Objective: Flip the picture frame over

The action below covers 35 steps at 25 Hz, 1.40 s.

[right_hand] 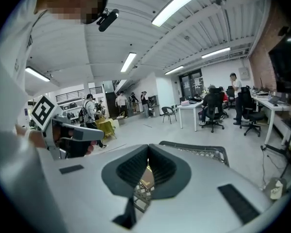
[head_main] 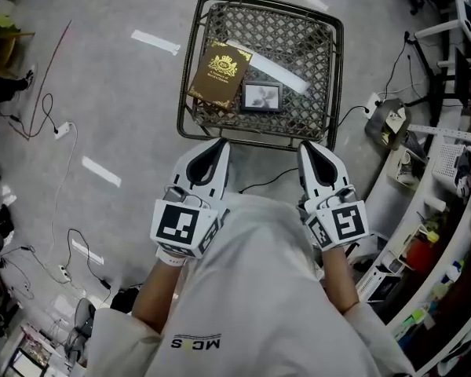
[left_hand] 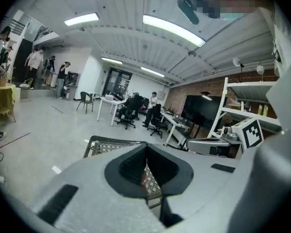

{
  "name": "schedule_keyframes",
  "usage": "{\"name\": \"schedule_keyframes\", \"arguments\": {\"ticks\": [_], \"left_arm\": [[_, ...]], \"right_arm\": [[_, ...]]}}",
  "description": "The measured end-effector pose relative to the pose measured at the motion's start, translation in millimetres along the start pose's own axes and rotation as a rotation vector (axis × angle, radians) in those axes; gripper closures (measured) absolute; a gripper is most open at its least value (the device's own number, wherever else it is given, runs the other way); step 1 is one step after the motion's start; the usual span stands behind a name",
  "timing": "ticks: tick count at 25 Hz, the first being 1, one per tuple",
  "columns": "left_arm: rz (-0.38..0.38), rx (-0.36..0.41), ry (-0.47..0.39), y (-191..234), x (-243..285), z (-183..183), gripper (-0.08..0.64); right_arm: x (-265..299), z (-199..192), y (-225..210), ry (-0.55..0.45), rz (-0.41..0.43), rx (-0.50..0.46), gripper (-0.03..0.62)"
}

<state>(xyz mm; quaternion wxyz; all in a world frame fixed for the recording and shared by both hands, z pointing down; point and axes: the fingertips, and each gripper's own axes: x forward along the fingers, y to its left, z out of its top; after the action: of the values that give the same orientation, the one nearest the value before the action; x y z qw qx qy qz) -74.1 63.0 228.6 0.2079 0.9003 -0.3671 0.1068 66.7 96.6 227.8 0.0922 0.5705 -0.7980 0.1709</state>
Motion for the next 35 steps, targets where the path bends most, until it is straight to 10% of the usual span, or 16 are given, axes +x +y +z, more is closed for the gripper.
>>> {"name": "schedule_keyframes", "arguments": {"ticks": [35], "left_arm": [[-0.085,0.010,0.154,19.9,55.8,-34.8,0.534]], "right_arm": [[90.5,-58.6,-9.3,0.160,0.085,-0.107,0.572]]}}
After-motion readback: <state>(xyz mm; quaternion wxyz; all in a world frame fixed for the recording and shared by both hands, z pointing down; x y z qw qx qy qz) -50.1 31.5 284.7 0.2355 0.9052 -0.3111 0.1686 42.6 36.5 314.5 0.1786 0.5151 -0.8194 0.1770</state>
